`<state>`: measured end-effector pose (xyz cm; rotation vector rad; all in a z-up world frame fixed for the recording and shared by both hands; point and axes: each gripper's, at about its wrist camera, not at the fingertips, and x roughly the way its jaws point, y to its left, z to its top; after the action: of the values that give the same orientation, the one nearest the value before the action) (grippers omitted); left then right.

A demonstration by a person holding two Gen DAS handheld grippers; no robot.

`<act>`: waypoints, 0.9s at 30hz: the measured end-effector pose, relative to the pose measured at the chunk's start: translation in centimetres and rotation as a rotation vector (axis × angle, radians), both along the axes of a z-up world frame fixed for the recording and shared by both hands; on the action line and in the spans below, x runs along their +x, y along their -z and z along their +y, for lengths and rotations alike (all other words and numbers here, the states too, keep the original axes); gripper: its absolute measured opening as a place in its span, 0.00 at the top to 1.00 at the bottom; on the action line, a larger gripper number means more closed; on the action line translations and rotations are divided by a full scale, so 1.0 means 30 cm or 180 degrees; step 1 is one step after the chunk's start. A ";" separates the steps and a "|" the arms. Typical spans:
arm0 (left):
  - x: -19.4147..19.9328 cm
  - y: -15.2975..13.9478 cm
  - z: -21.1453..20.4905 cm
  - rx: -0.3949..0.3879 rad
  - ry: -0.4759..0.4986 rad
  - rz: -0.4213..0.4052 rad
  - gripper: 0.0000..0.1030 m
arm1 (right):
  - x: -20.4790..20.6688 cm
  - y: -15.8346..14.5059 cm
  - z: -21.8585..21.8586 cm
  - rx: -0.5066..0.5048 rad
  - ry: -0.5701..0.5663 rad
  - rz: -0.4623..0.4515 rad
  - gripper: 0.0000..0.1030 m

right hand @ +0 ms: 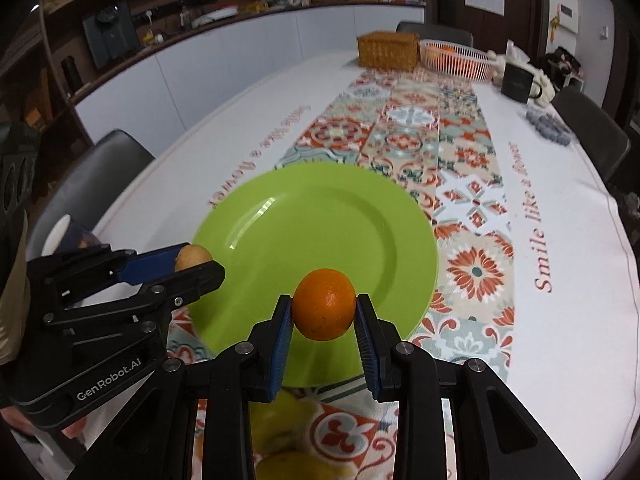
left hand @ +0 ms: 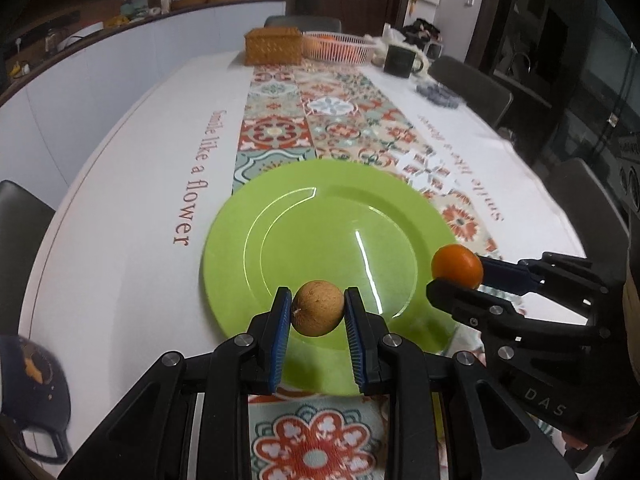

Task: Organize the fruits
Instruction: 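Carry both fruits onto the green plate and open both tools, then withdraw both open tools from the plate back toward the fruit group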

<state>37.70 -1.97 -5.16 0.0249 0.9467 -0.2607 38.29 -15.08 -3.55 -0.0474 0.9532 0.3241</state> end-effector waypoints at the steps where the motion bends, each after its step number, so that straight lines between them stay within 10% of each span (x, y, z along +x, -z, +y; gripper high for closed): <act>1: 0.010 0.012 -0.003 0.0012 0.0014 0.0016 0.74 | 0.006 0.009 -0.001 -0.0014 -0.0004 0.0005 0.69; 15: 0.020 0.036 -0.016 0.0207 0.0036 0.0030 0.62 | -0.008 0.003 -0.009 -0.0145 0.0005 -0.0145 0.54; 27: -0.278 -0.156 -0.010 0.0376 -0.0056 -0.0500 0.33 | -0.294 -0.137 -0.061 -0.0043 0.0087 -0.0564 0.43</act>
<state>29.37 -2.27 -0.48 0.1437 0.8048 -0.1837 29.46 -16.90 0.55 -0.0742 0.7797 0.2832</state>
